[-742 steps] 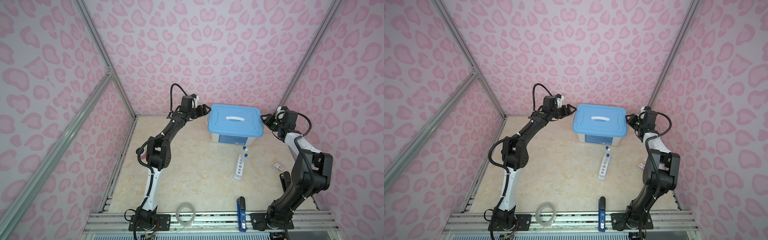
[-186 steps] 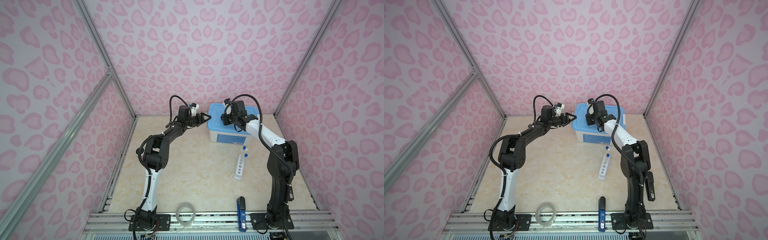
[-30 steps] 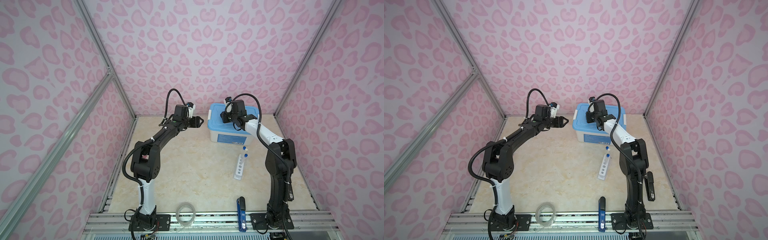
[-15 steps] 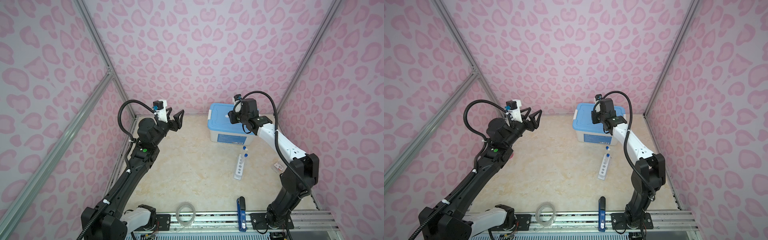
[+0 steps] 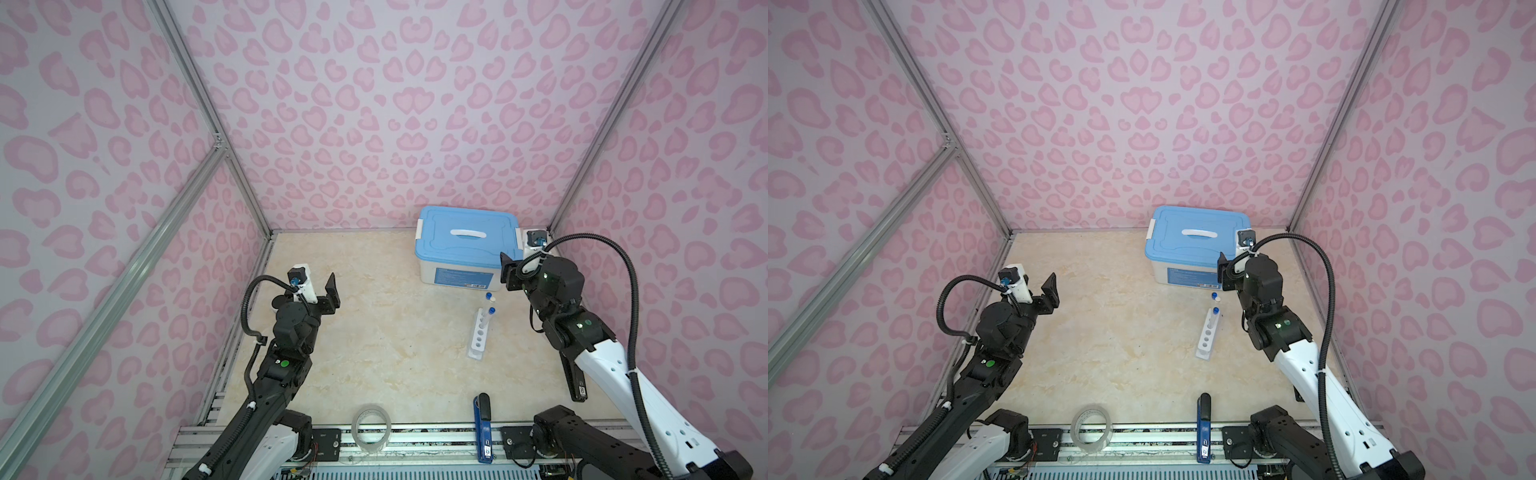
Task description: Organize the chemistry lab equipment
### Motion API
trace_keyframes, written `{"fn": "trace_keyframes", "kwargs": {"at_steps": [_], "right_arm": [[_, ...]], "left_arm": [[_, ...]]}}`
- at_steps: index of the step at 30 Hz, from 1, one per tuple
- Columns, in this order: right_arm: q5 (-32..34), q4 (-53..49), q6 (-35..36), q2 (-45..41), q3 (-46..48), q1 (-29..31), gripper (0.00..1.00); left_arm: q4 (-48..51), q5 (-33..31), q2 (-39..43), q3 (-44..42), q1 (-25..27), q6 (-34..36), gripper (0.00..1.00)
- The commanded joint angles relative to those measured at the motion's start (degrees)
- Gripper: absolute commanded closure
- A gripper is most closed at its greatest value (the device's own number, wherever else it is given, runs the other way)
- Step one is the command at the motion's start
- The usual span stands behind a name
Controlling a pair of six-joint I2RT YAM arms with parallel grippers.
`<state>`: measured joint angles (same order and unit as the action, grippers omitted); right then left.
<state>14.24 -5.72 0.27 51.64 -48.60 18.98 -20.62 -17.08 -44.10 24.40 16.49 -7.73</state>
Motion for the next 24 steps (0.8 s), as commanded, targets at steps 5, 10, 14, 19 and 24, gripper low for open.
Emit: {"fn": "trace_keyframes", "kwargs": {"at_steps": [5,10,14,19,24], "right_arm": [[12.54,8.9,-0.4,-11.85,17.96,-2.04,0.14],[17.48,15.78,-3.84,-12.79,26.35,-4.27,0.0],[19.34,23.87,-5.12,-11.79,33.73,-6.89,0.0],[17.34,31.63,-8.63,-7.13,39.01,-11.55,0.0],[13.43,43.0,-10.04,0.67,41.96,-13.87,0.0]], "left_arm": [[-7.92,-13.74,-0.67,-7.89,-0.17,1.31,0.21],[-11.31,-17.12,-5.41,-9.99,-1.28,1.33,0.21],[-15.28,-14.44,-8.07,-11.75,-4.14,1.13,0.22],[-19.4,-8.59,-11.35,-13.98,-8.72,-0.09,0.21],[-23.67,-1.41,-17.23,-13.85,-11.66,-0.32,0.2]]}}
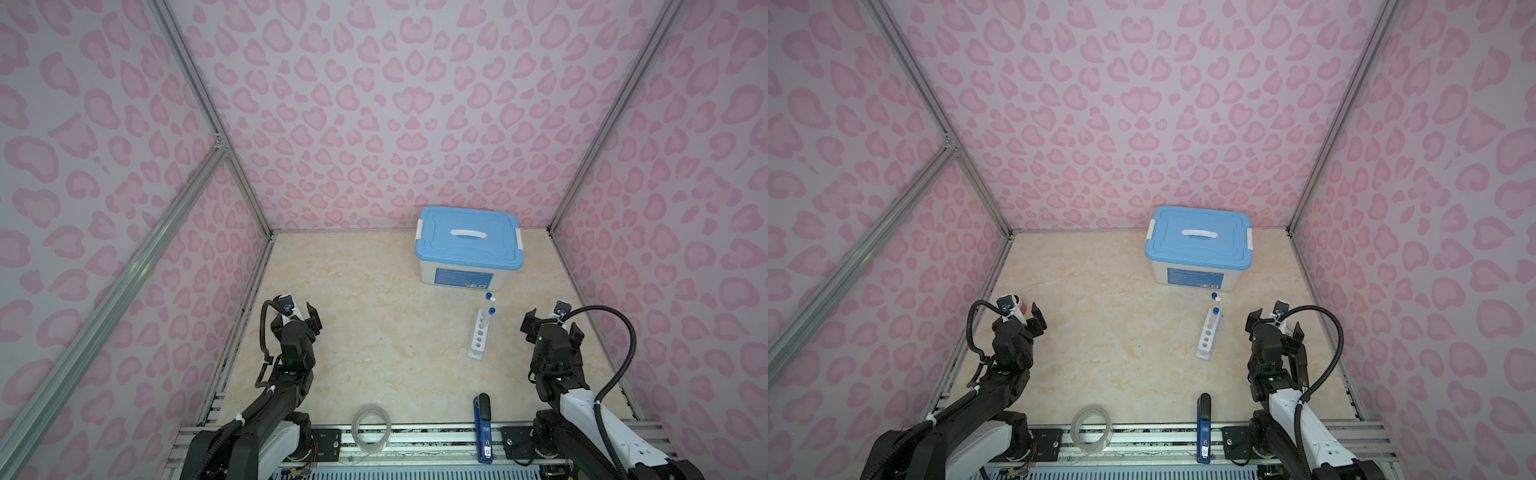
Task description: Organize the chemistry lab equipment
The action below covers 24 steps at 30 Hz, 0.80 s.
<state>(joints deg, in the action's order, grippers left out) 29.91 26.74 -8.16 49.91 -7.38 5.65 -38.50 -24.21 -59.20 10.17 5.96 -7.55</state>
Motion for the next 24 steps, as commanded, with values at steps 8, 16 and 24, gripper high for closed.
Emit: {"fn": "trace_keyframes", "kwargs": {"at_steps": [8,16,24], "right_arm": [[-5.27,21.86,2.73,15.01,-1.07,-0.61,0.0],[-10.09,33.68,5.66,26.2,-3.77,-0.65,0.0],[-10.07,43.45,8.58,39.56,-5.78,0.65,0.0]], "left_arm": [[-8.42,13.0,-16.56,9.39,-3.76,4.62,0.22],[-15.19,21.59,-24.17,9.51,-8.06,3.73,0.19],[-17.01,24.05,-25.26,9.07,-8.59,4.14,0.03]]}}
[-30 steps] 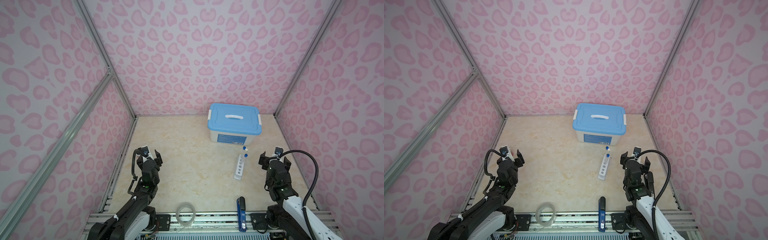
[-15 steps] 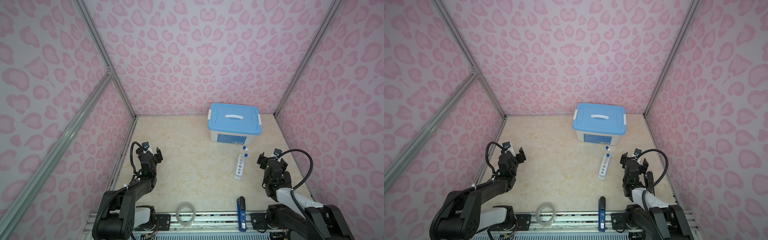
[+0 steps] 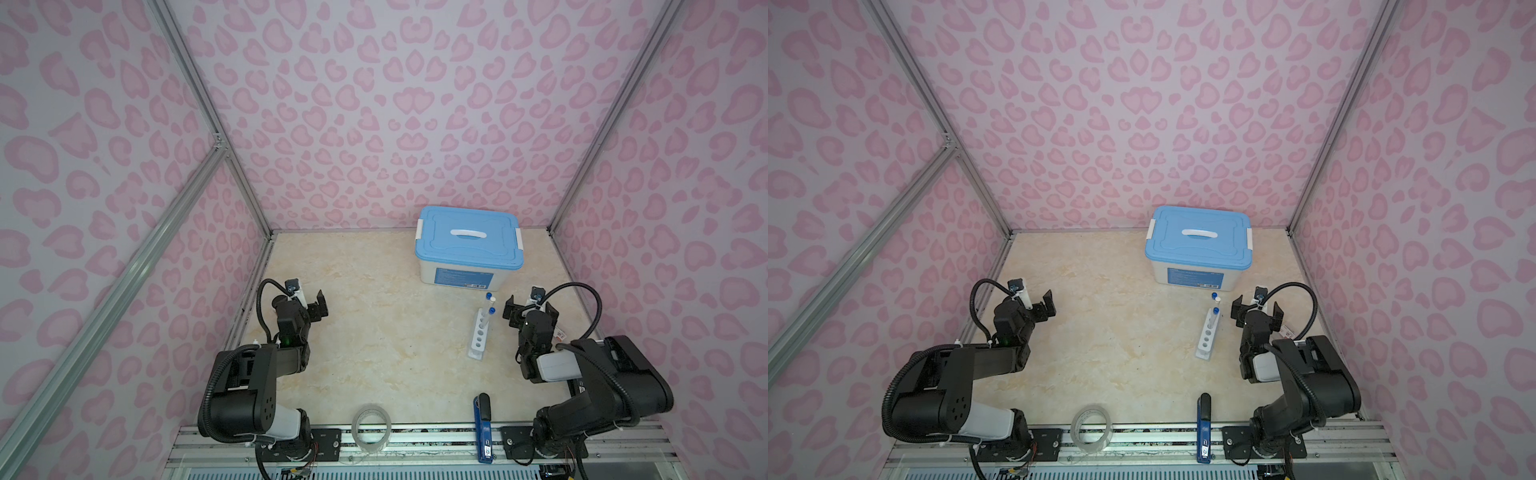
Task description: Organize the chemistry lab equipment
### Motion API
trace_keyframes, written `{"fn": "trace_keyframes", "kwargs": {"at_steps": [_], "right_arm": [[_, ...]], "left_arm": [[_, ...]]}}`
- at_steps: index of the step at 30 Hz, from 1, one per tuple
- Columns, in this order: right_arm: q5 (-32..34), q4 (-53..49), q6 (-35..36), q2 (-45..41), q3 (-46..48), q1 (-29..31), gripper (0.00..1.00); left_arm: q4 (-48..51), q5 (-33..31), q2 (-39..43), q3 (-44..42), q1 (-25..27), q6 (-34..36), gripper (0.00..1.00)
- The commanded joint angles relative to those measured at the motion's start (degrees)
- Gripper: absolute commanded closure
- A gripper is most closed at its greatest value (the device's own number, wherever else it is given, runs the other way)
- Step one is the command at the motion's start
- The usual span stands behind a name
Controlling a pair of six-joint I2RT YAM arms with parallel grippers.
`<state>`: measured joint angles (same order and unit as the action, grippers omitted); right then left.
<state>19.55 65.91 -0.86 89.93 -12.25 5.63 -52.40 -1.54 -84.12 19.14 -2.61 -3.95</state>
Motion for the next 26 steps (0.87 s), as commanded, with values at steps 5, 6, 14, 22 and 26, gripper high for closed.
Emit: {"fn": "trace_keyframes", "kwargs": {"at_steps": [5,6,14,22,26], "right_arm": [[-1.14,3.55,0.29,1.08,-2.6,-0.85,0.0],[-1.18,0.2,-0.39,-0.08,-3.34,-0.83,0.0],[-1.57,-1.74,-0.94,0.36,-4.82,-1.67,0.0],[-1.12,-2.06,-1.33,0.15,-4.72,-1.73,0.0],[-0.08,-2.09,-2.46,0.04,-4.58,-2.16,0.0]], "left_arm": [[-3.32,1.36,-0.09,-0.15,-0.02,0.61,0.03],[-3.32,1.24,-0.14,-0.15,0.04,0.69,0.03],[-3.28,0.73,-0.21,-0.06,0.33,0.85,0.03],[-2.88,0.81,-0.39,0.29,0.41,0.96,0.03],[-3.5,0.62,-0.23,-0.15,0.5,0.96,0.03]]}}
